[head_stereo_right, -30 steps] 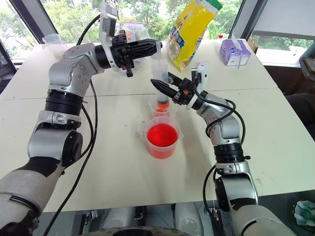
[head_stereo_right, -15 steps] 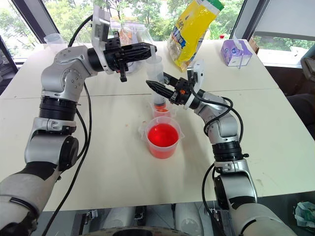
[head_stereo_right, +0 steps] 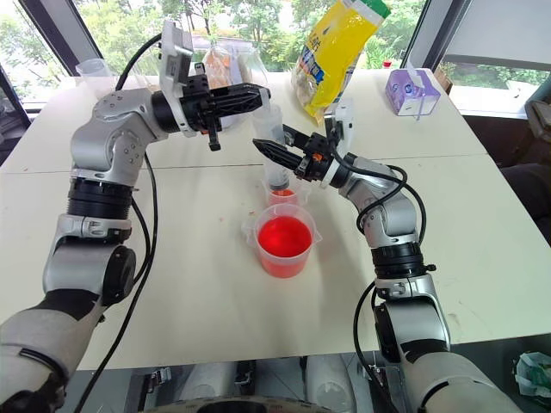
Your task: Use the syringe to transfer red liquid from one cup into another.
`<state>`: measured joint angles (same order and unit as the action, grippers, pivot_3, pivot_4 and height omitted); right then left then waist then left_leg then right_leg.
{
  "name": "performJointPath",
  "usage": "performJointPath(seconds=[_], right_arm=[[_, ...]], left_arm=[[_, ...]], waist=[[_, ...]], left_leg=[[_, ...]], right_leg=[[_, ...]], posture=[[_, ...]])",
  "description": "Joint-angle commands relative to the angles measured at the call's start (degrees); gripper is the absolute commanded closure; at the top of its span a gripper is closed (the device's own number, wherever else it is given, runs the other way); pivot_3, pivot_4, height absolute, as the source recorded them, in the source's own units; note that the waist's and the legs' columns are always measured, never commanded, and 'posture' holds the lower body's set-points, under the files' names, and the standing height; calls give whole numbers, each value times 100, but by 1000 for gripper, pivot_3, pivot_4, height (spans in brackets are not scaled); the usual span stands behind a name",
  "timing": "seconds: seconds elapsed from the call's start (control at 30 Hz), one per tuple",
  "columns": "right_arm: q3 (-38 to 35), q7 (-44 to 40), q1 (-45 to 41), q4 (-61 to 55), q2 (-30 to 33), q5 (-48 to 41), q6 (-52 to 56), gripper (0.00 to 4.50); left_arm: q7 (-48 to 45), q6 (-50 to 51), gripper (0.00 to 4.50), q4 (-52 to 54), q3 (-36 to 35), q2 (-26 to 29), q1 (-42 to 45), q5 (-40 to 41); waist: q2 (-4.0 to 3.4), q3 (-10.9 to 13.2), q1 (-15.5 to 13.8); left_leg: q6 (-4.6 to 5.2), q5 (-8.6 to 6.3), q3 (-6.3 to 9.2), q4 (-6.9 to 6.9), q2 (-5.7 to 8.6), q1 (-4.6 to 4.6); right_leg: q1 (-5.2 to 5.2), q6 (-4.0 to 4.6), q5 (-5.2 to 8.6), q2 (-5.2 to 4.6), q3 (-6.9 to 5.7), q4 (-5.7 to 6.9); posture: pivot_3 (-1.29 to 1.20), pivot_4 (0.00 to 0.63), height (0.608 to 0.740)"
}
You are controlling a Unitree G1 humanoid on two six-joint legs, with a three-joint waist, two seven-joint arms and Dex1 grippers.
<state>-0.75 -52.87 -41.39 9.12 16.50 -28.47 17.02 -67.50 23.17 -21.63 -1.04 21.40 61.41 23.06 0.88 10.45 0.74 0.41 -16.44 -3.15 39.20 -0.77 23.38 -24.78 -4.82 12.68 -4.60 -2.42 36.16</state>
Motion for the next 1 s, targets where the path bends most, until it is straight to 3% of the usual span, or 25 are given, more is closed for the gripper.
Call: performJointPath(seconds=[0.03,0.3,0.4,0.63,1.0], right_arm=[[-455,148,-708,-426,13,-324,-234,3116],[-367,96,-569,-475,-17,-332,-150,3116],[-293,86,-411,-578,-84,-379,-39,3116],[-15,38,36,-889,-279,-396,213,3116],[-150,140,-100,-764,-265,-411,220,3116]], left_arm=[[-260,184,4466,67,541,-104,-228,-142],[-75,396,4466,14,282,-92,-97,48],[61,467,3508,-63,112,-65,13,149],[352,386,80,-268,-415,192,250,306],[310,750,29,542,-660,895,-325,671]], waist=[[0,0,0],[0,0,0],[0,0,-2],[0,0,11],[0,0,12]], left_leg=[[0,0,0,0,0,0],[0,0,0,0,0,0],[0,0,0,0,0,0],[0,0,1,-1,-2,0],[0,0,0,0,-3,-1]], right_leg=[[0,0,0,0,0,0],[0,0,0,0,0,0],[0,0,0,0,0,0],[0,0,0,2,0,0],[0,0,0,0,1,2]], posture=[[0,150,740],[0,150,740],[0,150,740],[0,150,740],[0,150,740]])
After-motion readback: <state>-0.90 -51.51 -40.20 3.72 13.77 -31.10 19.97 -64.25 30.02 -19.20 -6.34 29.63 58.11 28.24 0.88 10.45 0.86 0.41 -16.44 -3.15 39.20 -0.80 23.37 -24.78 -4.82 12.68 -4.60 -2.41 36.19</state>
